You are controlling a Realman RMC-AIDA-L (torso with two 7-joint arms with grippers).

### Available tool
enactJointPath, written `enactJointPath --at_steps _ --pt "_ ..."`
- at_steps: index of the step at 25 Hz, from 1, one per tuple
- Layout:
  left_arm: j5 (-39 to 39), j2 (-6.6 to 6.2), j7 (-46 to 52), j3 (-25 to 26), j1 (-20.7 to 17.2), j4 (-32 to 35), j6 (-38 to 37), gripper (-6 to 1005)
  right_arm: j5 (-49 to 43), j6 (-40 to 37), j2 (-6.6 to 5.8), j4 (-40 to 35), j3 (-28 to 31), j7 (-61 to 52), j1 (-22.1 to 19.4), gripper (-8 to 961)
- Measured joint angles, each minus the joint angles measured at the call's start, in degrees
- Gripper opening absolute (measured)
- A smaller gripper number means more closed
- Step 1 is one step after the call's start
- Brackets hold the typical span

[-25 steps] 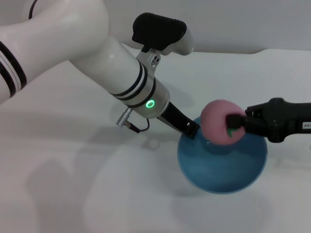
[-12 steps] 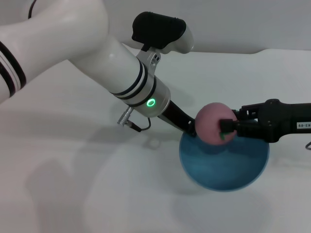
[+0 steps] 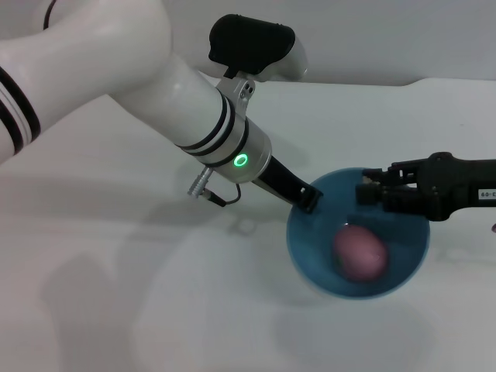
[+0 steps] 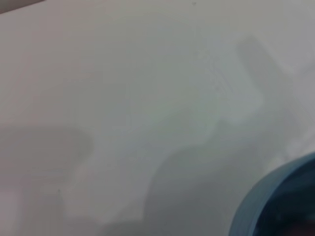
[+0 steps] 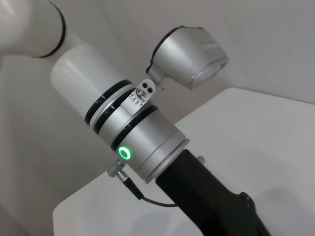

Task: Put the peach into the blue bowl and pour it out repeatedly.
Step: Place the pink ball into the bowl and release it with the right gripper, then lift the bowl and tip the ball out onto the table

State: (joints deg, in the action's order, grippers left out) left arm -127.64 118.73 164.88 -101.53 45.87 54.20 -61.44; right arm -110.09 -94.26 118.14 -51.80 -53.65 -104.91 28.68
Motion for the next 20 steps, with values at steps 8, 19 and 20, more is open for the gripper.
enactJointPath --at_steps 8,19,20 --pt "-0.01 0.06 -0.24 -0.75 -0.25 0.07 3.43 0 0.98 2.32 0.26 1.25 7.97 -0.06 -0.77 359" --pt "4.83 0.12 -6.57 -19.26 -6.25 0.76 37.67 -1 4.36 4.01 -0.37 6.88 29.16 -0.09 -6.71 359" --pt "4.76 0.11 -7.75 -20.72 -6.86 0.46 41.1 -1 4.36 4.11 -0.37 7.03 30.15 -0.06 -7.47 359"
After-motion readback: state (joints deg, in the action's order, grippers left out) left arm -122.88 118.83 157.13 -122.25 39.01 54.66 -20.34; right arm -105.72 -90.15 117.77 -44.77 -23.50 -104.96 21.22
